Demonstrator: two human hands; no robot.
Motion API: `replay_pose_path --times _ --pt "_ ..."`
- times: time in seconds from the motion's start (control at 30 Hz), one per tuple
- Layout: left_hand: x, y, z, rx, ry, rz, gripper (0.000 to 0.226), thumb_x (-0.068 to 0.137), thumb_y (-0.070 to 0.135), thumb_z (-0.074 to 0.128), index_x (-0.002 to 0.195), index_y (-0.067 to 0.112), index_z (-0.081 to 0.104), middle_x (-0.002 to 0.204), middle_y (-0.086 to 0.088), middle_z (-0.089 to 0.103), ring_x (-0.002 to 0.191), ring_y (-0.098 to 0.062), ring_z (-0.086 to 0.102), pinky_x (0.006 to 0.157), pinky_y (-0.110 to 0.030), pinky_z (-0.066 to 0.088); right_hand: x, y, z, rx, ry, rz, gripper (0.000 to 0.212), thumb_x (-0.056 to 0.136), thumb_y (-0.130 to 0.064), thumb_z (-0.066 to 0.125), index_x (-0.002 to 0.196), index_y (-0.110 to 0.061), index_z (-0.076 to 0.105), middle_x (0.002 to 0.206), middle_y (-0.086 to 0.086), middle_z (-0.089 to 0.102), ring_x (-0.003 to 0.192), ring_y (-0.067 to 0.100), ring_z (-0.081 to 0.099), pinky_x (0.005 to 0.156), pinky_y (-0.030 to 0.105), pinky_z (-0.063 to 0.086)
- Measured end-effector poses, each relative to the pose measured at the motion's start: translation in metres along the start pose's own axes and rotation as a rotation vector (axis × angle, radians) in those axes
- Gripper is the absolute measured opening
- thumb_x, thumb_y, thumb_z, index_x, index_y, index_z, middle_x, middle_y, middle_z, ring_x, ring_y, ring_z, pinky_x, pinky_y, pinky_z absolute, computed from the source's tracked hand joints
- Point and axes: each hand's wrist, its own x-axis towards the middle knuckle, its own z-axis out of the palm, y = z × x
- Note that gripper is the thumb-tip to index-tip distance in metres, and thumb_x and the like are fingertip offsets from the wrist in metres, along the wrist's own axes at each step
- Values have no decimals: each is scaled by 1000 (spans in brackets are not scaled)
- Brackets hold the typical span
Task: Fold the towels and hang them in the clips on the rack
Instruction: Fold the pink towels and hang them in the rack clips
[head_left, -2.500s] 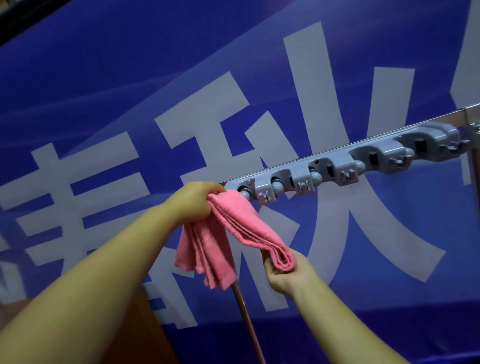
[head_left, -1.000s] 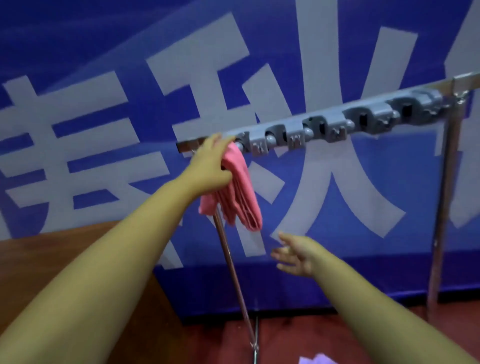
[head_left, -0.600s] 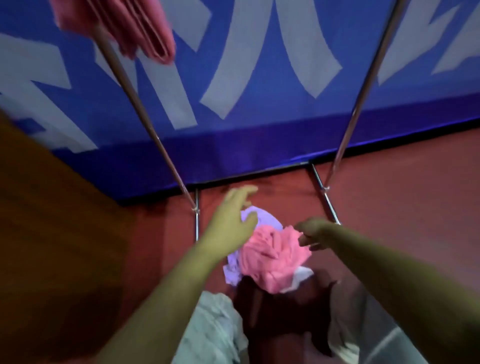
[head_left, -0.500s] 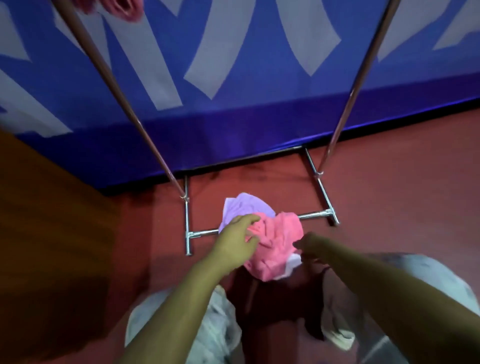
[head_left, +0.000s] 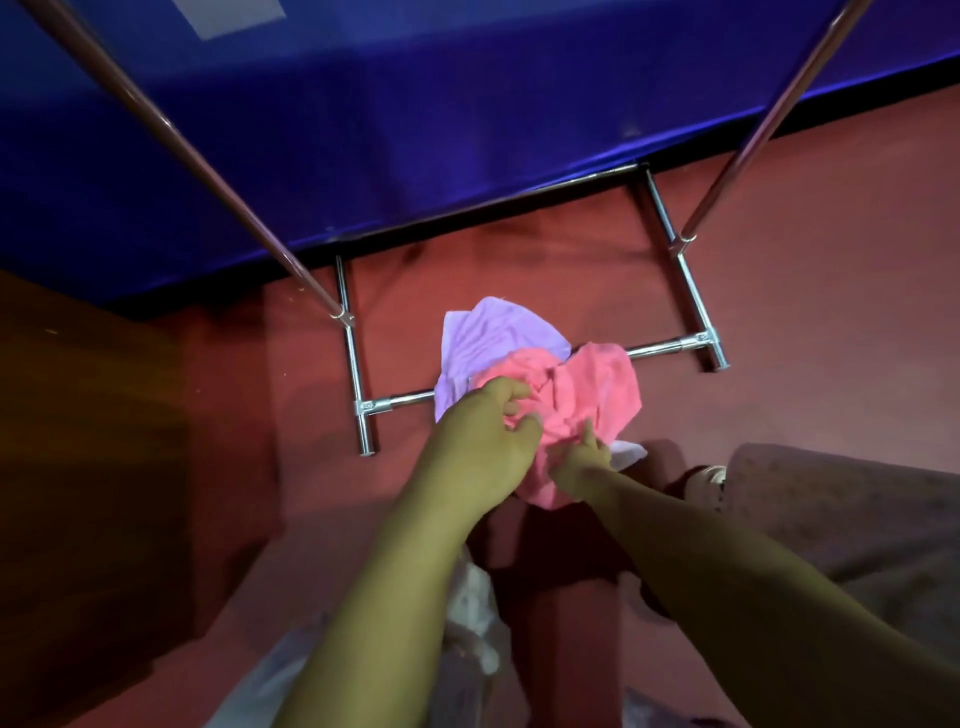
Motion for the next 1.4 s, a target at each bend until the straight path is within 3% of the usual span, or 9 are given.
replay_pose_path --times 0.13,0.23,0.33,0.57,0.8,0.97,1.13,1.27,1.4 --pt "3 -1 -7 24 -10 -14 26 90 20 55 115 21 59 98 9 59 102 -13 61 109 -30 32 17 2 5 145 78 14 41 95 -20 43 134 -5 47 142 11 44 133 28 38 111 34 29" --pt "5 -1 -15 -1 27 -32 23 90 20 54 112 22 61 93 12 58 84 -8 56 82 -14 42 1 -7 -9 335 192 -19 30 95 -18 46 114 -5 65 122 13 62 115 29 56 97 31 40" --pt "5 -3 -22 -51 65 -43 25 90 18 53 113 19 61 107 3 65 84 -20 59 75 -21 42 -27 -16 -30 651 303 -46 22 93 -21 55 97 -5 70 96 10 68 96 23 60 80 27 42" --pt "-16 -7 -14 20 6 -12 43 85 14 64 126 11 53 124 -11 57 111 -24 57 91 -34 49 -143 -35 -86 1216 163 -282 18 92 -13 56 80 -14 68 64 -2 62 65 13 54 59 24 47" --pt "-97 12 3 -201 4 234 69 72 13 79 130 22 43 121 10 54 112 -5 51 82 2 36 -278 -57 -153 1535 -89 -627 24 98 -8 41 93 -14 64 66 -3 68 60 10 60 57 27 50" --pt "-121 30 -6 -269 244 140 59 76 20 74 129 13 49 115 -2 65 105 -17 61 89 -25 47 -365 -78 -189 1845 -351 -758 22 98 -2 35 95 -5 57 68 11 72 59 16 70 57 31 58" --pt "-146 55 -37 -237 514 166 11 89 10 57 90 7 68 88 -9 70 83 -17 61 66 -22 38 -425 -80 -217 1992 -380 -828 20 97 2 39 93 2 58 65 18 70 57 22 70 57 31 57" --pt "-173 91 -65 -508 292 324 46 88 -2 57 130 13 46 112 2 60 81 -3 61 64 -8 47 -451 -74 -228 2019 -351 -807 20 98 2 38 92 3 58 65 17 69 87 19 63 64 27 56" --pt "-196 133 -62 -541 7 388 60 84 -6 61 131 22 37 107 3 61 79 -1 65 63 -18 53 -473 -75 -226 2027 -311 -797 28 99 2 36 119 2 55 114 19 61 125 23 51 88 29 45"
